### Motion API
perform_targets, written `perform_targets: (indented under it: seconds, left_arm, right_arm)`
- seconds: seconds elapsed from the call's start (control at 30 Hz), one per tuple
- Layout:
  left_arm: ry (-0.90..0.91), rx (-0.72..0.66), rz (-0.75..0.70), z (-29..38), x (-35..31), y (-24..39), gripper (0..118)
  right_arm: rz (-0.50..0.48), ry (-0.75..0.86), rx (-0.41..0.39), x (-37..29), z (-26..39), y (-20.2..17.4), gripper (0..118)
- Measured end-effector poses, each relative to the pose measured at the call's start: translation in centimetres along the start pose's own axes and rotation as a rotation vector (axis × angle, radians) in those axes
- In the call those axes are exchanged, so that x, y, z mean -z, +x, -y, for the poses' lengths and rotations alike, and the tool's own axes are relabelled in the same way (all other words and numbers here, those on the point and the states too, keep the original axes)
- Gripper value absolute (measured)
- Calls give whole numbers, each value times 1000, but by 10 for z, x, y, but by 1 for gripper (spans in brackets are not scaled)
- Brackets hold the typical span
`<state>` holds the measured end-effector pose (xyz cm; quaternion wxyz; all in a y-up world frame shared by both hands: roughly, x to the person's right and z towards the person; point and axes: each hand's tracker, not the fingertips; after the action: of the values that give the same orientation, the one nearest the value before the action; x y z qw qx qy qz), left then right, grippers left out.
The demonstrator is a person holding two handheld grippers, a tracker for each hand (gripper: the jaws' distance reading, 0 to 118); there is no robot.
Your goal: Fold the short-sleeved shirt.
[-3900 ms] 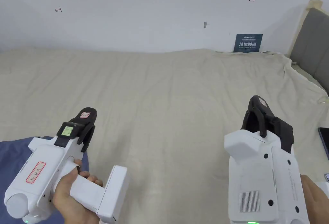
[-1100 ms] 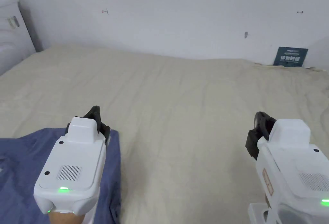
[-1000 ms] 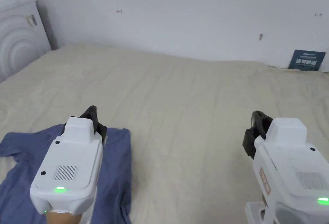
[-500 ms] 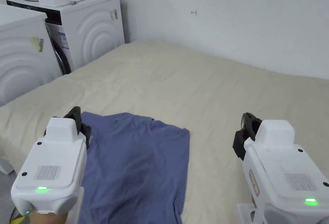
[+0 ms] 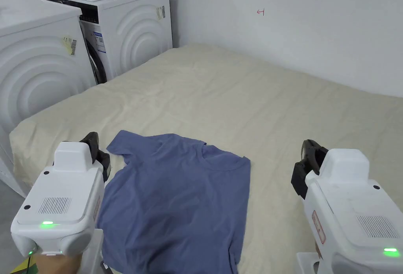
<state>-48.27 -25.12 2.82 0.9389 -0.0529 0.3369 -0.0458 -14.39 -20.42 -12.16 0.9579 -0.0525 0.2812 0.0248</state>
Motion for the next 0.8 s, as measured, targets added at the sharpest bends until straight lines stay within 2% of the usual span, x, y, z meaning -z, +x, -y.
perform_targets:
  seconds: [0.17, 0.23, 0.27, 0.37, 0.4, 0.47, 0.5, 0.53, 0.8]
  left_arm:
    - [-175, -69, 111, 5, 42, 19, 9]
    - [-267, -86, 145, 12, 64, 29, 19]
    - [-307, -98, 155, 17, 75, 34, 27]
    - [-494, -132, 191, 35, 114, 52, 72]
    - [-554, -136, 202, 44, 126, 58, 79]
    - [-654, -152, 220, 61, 147, 69, 87]
    - [-698, -140, 235, 71, 156, 75, 101]
    - [-730, -124, 250, 81, 164, 81, 107]
    - [-910, 32, 259, 133, 190, 125, 108]
  right_arm:
    - [34, -13, -4, 2, 5, 17, 0]
    - [50, -21, -4, 3, 8, 22, 0]
    - [58, -26, -5, 4, 10, 25, 0]
    - [81, -48, -3, 8, 15, 33, 0]
    - [87, -56, -1, 10, 18, 36, 0]
    - [100, -71, 1, 14, 23, 42, 0]
    - [107, -79, 0, 16, 25, 45, 0]
    - [113, -85, -2, 17, 28, 49, 0]
    - [162, -139, 0, 23, 45, 73, 0]
